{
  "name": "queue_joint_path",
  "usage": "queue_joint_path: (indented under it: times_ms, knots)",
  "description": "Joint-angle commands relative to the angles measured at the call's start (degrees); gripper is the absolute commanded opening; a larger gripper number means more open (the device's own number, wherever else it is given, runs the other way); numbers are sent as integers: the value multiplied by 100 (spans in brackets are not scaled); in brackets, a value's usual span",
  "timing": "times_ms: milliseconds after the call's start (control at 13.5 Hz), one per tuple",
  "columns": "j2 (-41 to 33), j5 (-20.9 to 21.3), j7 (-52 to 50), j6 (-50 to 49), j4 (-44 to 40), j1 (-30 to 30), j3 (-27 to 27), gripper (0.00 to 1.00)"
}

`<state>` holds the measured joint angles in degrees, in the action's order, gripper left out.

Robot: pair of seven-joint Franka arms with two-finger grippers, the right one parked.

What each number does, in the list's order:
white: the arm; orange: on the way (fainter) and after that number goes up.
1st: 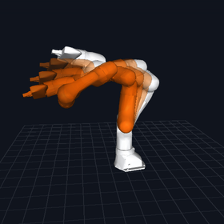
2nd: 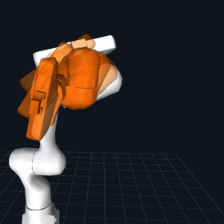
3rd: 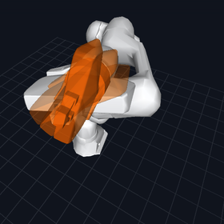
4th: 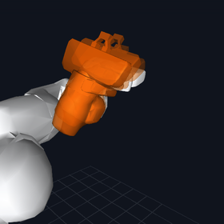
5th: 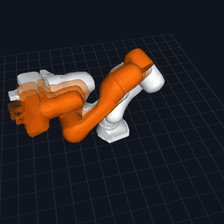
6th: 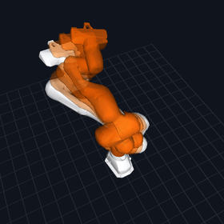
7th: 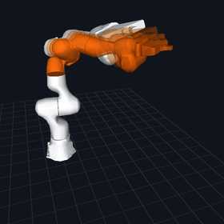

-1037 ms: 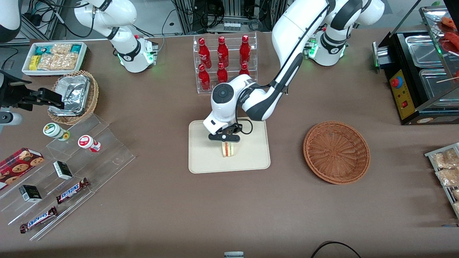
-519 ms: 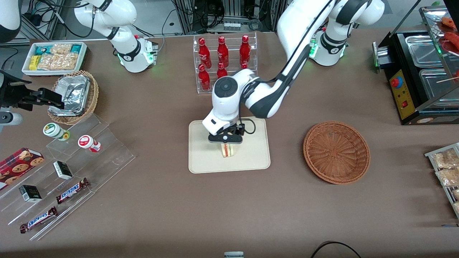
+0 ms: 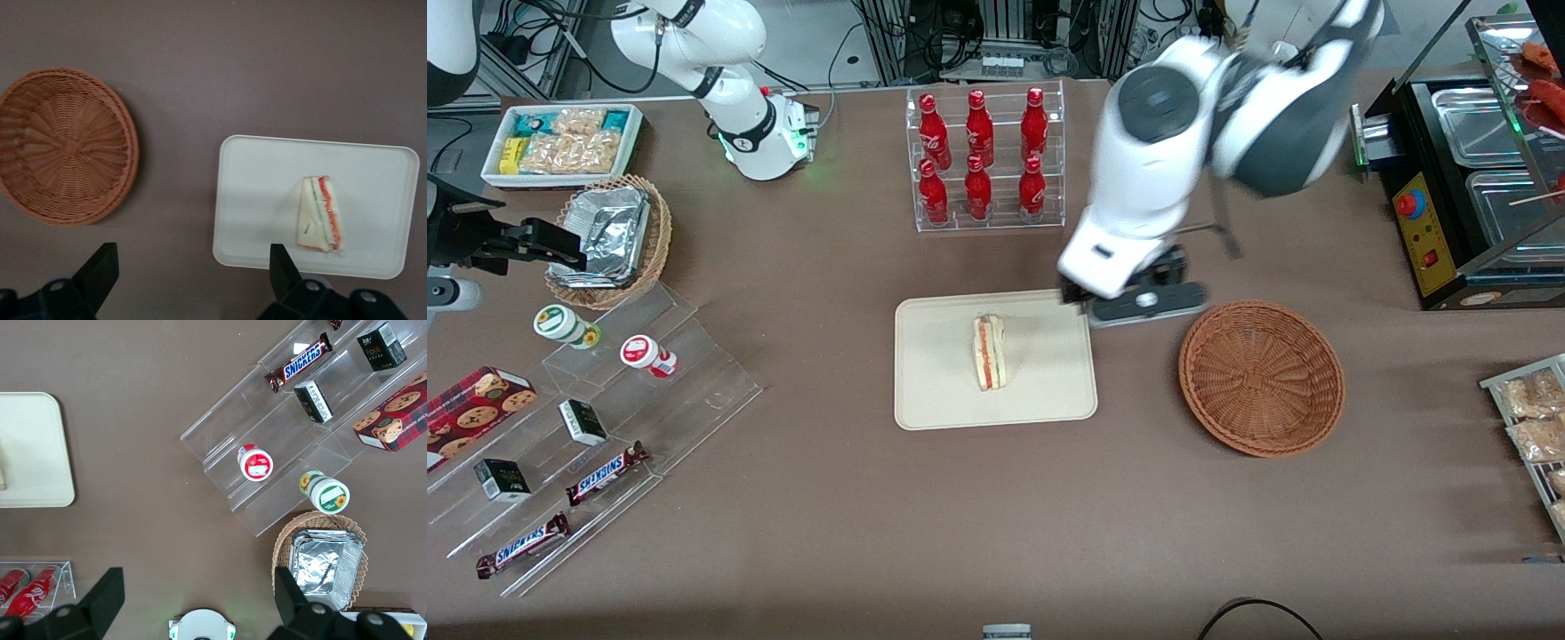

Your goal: Place sandwich from basket to tray

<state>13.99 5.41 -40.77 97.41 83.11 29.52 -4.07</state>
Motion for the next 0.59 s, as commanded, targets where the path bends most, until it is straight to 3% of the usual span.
queue_joint_path:
  times_ms: [0,222,519]
  knots:
    - [-957,-40,647,-99,941,-436,-41,100]
    - [-1574,-84,1490,-143,1444,-973,-33,100]
    - [-1777,-207,2493,-415,1489,-1676,-33,100]
